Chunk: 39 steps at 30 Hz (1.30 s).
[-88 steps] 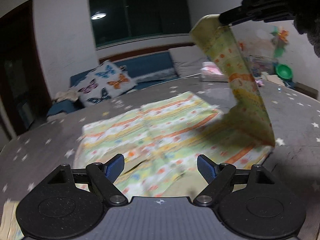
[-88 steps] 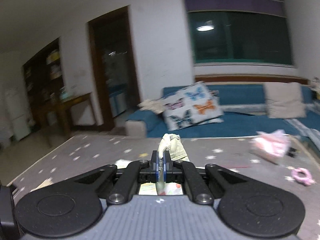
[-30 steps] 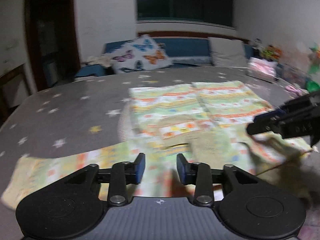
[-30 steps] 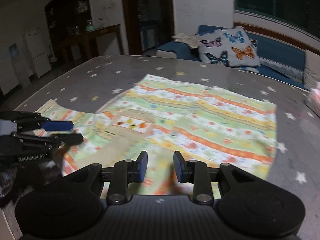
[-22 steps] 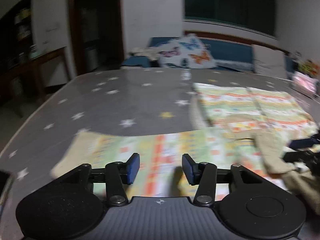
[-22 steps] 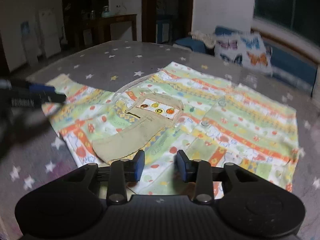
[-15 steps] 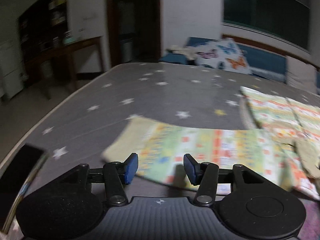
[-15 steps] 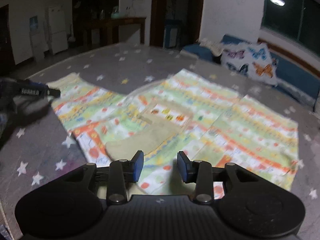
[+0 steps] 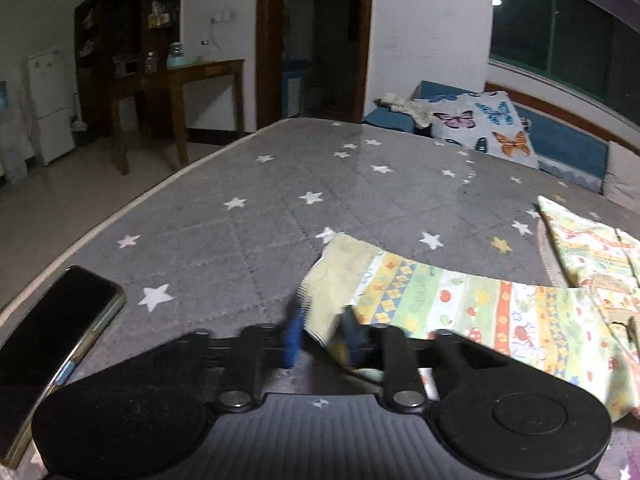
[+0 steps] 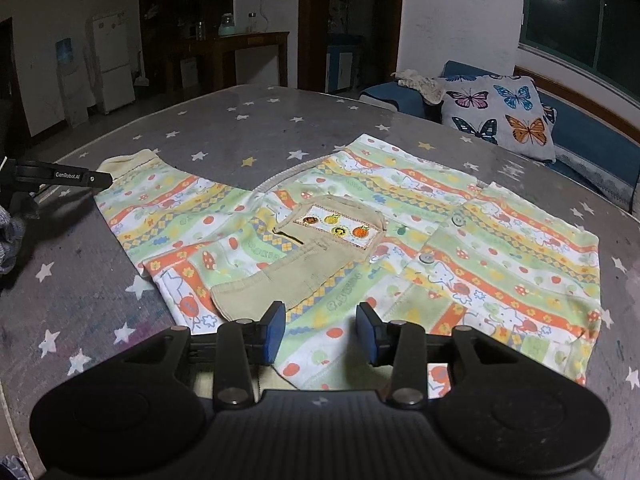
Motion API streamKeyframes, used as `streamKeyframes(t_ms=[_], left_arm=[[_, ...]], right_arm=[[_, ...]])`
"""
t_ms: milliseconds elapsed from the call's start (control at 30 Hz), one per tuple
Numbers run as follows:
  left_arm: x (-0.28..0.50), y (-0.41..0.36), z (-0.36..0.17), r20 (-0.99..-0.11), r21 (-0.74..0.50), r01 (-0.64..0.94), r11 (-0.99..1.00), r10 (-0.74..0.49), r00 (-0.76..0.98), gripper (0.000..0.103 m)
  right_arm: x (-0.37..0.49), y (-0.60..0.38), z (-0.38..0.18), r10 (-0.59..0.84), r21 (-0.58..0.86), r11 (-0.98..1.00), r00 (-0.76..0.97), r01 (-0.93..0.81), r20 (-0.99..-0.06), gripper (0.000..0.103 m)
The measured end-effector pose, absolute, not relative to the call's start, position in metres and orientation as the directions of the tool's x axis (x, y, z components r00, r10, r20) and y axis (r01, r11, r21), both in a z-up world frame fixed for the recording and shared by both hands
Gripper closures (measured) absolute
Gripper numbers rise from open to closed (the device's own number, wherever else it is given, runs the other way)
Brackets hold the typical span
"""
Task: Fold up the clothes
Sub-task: 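Grasp the other sleeve with the left gripper and fold it over the body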
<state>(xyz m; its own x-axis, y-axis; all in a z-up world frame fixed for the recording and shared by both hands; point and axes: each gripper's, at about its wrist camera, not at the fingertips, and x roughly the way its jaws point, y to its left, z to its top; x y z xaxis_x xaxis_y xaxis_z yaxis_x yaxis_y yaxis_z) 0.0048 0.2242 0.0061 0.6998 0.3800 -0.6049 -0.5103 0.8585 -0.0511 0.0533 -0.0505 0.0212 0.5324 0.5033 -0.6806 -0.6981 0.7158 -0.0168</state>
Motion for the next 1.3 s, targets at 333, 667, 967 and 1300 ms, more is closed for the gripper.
streamKeyframes(t_ms=[333, 667, 967, 1300], left_arm=[[0.019, 0.162, 0.065, -0.476, -0.123, -0.302, 0.945, 0.211, 0.854, 0.094], [0.059, 0.031, 0.111, -0.365, -0.149, 0.059, 0.987, -0.11, 0.924, 0.094], [0.088, -0.073, 0.073, -0.464, -0.069, 0.276, 0.959, -0.276, 0.841, 0.09], [0.065, -0.048, 0.051, -0.5, 0.001, 0.311, 0.95, -0.269, 0.823, 0.057]], right_arm=[[0.051, -0.072, 0.039, 0.511, 0.008, 0.748, 0.567, -0.664, -0.646, 0.064], [0.055, -0.132, 0.046, 0.437, 0.032, 0.844, 0.651, -0.536, -0.621, 0.064], [0.056, -0.19, 0.038, 0.353, 0.076, 0.915, 0.695, -0.396, -0.627, 0.064], [0.055, -0.209, 0.036, 0.339, 0.121, 0.931, 0.698, -0.344, -0.631, 0.064]])
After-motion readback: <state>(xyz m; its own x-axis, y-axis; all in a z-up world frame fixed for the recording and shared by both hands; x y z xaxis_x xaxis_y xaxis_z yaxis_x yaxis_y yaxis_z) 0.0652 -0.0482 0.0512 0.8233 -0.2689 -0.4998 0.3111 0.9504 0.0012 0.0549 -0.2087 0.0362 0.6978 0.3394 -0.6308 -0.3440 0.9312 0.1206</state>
